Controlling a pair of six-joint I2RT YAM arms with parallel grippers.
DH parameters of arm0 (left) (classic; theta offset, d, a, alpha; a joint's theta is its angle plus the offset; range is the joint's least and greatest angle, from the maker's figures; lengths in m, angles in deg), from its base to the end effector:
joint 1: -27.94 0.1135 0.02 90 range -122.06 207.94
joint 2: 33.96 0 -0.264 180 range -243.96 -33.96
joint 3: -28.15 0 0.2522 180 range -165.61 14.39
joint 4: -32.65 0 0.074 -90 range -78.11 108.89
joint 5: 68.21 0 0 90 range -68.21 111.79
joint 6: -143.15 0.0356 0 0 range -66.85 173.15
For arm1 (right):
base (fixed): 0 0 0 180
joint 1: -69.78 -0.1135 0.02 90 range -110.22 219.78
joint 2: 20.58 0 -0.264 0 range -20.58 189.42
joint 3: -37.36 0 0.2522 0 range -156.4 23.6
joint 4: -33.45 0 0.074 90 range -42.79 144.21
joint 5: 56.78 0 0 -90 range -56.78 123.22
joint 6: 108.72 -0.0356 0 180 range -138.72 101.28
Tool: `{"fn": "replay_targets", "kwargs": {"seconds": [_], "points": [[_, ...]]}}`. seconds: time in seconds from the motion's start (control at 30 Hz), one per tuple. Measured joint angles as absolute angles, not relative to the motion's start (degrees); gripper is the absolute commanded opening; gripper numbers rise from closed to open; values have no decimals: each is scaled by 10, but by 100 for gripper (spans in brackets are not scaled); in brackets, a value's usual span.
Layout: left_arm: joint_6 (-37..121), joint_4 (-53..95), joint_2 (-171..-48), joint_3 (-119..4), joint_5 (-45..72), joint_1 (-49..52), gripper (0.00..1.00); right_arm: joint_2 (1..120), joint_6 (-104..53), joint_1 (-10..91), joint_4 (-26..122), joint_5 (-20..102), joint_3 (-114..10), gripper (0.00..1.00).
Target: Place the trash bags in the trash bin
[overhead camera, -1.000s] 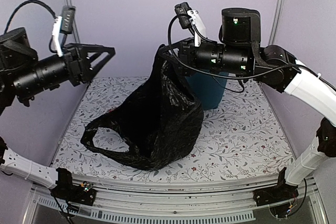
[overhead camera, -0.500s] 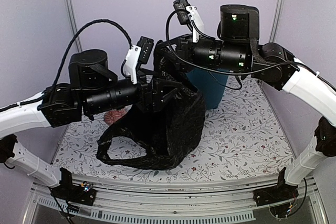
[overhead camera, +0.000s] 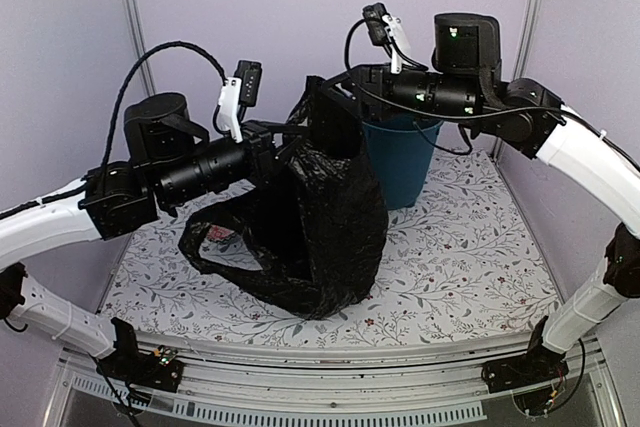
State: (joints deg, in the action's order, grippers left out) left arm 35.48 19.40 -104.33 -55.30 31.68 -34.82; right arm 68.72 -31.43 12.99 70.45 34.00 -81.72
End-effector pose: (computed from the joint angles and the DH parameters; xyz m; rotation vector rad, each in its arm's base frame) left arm 0.1364 -0.2515 0.4189 0.5016 1.5799 -0.9540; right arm 0.1882 0.2884 0.4890 -0.6790 1.6487 0.9057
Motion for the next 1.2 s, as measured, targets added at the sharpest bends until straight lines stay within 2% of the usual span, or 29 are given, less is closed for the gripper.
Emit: {"fn": "replay_targets", "kwargs": {"seconds": [0.13, 0.37, 0.6, 0.73, 0.93, 1.2], "points": [[335, 183, -1012, -520, 317, -313, 0, 638, -343, 182, 713, 345, -749, 71], [319, 167, -979, -505, 309, -265, 0, 563, -388, 267, 736, 310, -690, 72], [326, 144, -1017, -537, 261, -257, 0, 610, -497, 438, 819, 237, -705, 73], [332, 137, -1041, -556, 241, -257, 0, 668, -534, 494, 849, 252, -706, 73], [332, 134, -1051, -558, 225, -257, 0, 717, -540, 513, 867, 296, -718, 72], [320, 124, -1035, -556, 233, -257, 0, 749, -550, 534, 854, 331, -752, 62]]}}
